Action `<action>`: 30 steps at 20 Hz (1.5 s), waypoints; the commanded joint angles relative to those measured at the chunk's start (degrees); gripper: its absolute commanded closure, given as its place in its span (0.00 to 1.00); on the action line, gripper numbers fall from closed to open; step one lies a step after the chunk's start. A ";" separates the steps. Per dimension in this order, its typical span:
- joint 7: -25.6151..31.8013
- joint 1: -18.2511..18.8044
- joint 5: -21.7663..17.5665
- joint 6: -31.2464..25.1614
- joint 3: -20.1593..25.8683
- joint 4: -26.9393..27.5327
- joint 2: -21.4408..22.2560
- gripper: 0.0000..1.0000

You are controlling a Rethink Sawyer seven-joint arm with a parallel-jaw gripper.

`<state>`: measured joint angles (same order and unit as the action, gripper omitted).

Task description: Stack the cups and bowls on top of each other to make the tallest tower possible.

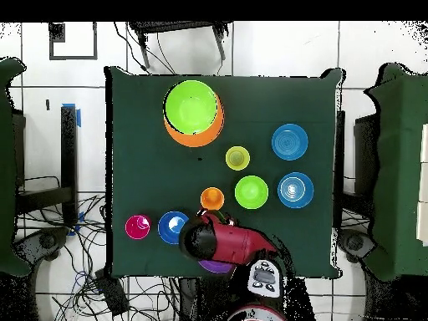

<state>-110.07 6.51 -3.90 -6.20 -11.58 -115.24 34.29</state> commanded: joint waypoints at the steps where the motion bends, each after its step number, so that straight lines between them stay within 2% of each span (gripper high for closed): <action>1: -4.44 -0.50 -2.09 -5.07 5.59 -3.83 -1.05 0.00; 14: -7.18 -2.27 -0.25 -3.97 6.94 -10.32 1.73 0.00; 19: -7.99 -1.42 -0.63 1.44 8.35 -10.88 -0.36 0.00; 28: -11.28 -5.04 0.33 10.90 6.99 -9.25 -4.09 0.00; 30: -11.93 -6.77 0.80 13.78 5.81 -8.60 -5.10 0.00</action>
<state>-110.37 2.64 -3.85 0.08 -9.72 -124.05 34.45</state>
